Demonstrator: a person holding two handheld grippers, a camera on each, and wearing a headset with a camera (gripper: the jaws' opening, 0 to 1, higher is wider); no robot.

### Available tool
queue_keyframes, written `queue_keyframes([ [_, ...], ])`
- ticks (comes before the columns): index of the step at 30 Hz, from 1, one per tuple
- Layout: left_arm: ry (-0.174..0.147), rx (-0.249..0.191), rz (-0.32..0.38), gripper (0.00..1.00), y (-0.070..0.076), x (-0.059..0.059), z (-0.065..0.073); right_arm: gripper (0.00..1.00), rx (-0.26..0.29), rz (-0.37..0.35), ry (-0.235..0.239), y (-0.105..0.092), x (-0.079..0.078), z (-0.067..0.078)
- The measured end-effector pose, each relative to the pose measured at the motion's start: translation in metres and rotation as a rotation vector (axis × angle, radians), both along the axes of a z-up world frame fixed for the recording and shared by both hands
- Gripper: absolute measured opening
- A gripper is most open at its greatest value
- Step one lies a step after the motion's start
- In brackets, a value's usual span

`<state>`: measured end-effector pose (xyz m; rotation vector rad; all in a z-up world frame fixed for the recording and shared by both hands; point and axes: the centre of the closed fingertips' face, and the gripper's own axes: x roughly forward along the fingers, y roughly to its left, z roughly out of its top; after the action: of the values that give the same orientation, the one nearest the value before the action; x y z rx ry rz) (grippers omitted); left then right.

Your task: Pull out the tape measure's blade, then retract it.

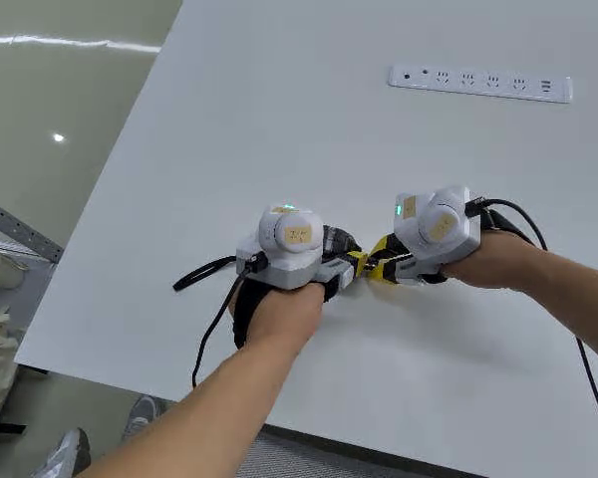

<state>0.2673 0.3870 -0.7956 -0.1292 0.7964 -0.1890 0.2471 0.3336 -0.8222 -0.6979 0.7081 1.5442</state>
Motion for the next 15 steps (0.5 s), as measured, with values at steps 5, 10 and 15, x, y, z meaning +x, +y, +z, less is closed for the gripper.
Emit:
queue_keyframes([
  [5,0.0,-0.001,0.001,0.58,0.0002,0.0001,0.0,0.11,-0.001,-0.001,-0.003,0.0028,-0.0003,-0.0005],
  [10,0.0,-0.002,0.001,0.58,0.0006,0.0001,0.0,0.11,-0.002,-0.016,0.007,0.0055,0.0003,-0.0014],
  [15,0.0,-0.002,0.001,0.58,0.0005,-0.0001,0.0002,0.11,-0.008,-0.019,0.007,0.0085,0.0017,-0.0022],
])
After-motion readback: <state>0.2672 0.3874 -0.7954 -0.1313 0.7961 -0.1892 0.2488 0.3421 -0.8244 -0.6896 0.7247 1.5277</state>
